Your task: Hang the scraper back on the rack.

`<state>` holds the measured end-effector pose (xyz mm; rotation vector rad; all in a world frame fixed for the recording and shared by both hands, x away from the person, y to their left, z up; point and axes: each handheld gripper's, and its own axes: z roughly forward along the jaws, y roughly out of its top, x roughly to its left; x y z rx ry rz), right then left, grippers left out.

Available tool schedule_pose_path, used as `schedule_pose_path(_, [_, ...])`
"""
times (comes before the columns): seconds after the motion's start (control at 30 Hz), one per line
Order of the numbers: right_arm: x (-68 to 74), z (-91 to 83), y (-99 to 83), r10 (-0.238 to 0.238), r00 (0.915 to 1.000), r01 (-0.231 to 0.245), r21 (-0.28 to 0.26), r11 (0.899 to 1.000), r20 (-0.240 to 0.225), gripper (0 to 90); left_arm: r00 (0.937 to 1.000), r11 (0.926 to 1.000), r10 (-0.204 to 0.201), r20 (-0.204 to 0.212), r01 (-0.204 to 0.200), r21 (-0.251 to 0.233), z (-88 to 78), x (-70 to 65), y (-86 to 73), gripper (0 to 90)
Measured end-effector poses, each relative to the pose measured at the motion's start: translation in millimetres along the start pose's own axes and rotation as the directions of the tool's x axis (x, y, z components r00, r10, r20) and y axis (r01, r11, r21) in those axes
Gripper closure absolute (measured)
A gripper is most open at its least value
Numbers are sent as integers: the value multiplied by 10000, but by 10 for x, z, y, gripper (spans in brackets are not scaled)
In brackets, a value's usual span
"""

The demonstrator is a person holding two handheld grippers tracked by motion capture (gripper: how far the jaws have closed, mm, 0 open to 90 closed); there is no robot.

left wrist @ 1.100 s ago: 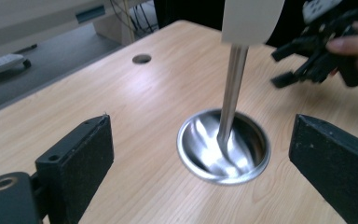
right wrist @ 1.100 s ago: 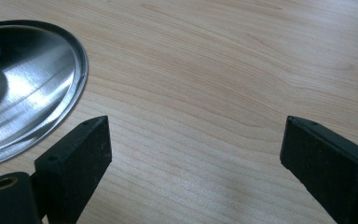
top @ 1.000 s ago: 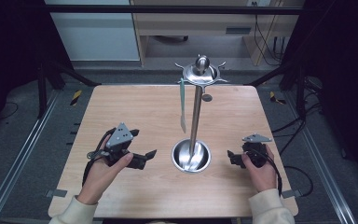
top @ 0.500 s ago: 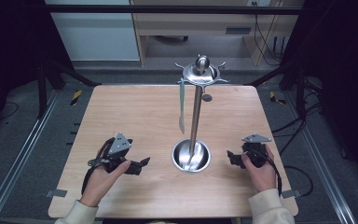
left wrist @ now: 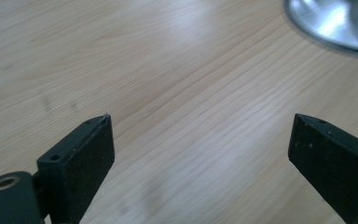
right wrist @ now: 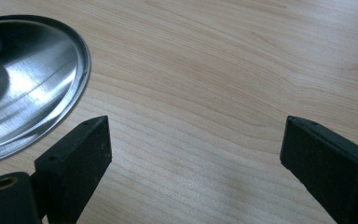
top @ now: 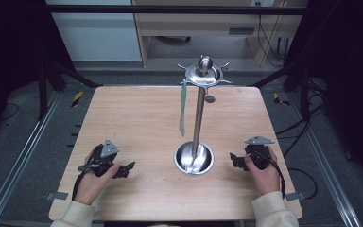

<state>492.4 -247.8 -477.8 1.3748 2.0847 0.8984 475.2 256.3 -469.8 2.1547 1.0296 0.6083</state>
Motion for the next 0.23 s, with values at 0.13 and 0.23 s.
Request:
schedule_pose_path(0.13, [3, 3, -2, -36, 10000, 36, 36, 10000, 29, 92, 9977, 9991, 47, -675, -18, 423, 28, 107, -54, 72])
schedule_pose_path(0.23, [-6, 2, -4, -74, 10000, 74, 45, 10000, 44, 91, 9957, 9989, -332, -861, 359, 291, 12, 160, -67, 73])
